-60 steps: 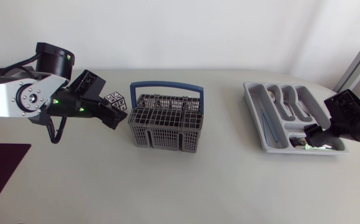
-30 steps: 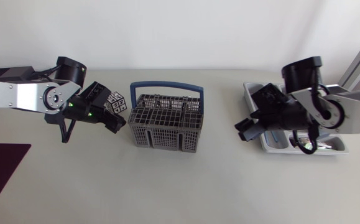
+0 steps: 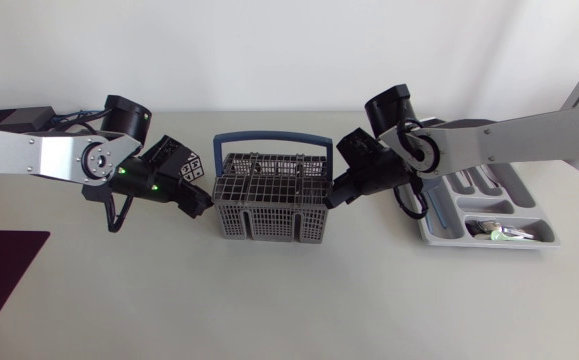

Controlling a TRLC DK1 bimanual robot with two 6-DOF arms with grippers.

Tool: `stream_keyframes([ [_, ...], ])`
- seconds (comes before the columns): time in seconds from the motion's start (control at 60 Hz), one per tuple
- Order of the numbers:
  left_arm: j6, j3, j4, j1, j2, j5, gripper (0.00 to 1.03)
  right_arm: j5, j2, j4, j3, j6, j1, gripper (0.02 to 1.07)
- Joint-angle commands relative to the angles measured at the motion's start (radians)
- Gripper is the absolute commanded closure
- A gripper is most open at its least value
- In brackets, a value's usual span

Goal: Transfer all utensils from the basket to the drawer tray.

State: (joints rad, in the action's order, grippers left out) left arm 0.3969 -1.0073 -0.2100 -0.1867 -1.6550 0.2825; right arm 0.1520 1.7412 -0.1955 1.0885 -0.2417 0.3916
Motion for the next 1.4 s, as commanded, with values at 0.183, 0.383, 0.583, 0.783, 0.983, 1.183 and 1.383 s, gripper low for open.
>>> stream_keyframes([
  [0.183, 0.033, 0.036, -0.014, -0.046, 0.04, 0.035, 0.27, 0.011, -0.022, -0.027, -0.021, 0.042, 0.046, 1.0],
  [0.383, 0.033, 0.076, -0.014, -0.06, 0.09, 0.035, 0.24, 0.011, -0.062, -0.027, -0.072, 0.044, 0.046, 1.0],
  [0.583, 0.03, 0.07, -0.015, -0.054, 0.092, 0.035, 0.14, 0.006, -0.063, -0.025, -0.075, 0.051, 0.076, 1.0],
  [0.783, 0.03, 0.05, -0.012, -0.037, 0.081, 0.035, 0.11, -0.017, -0.072, -0.027, -0.082, 0.058, 0.108, 1.0],
  [0.983, 0.026, 0.045, -0.012, -0.036, 0.08, 0.035, 0.1, -0.055, -0.077, -0.021, -0.099, 0.062, 0.132, 1.0],
  [1.183, 0.028, 0.044, -0.012, -0.026, 0.081, 0.034, 0.08, -0.058, -0.081, -0.021, -0.108, 0.061, 0.132, 1.0],
  [1.383, 0.03, 0.049, -0.012, -0.013, 0.087, 0.032, 0.06, -0.06, -0.104, -0.019, -0.13, 0.059, 0.098, 0.98],
])
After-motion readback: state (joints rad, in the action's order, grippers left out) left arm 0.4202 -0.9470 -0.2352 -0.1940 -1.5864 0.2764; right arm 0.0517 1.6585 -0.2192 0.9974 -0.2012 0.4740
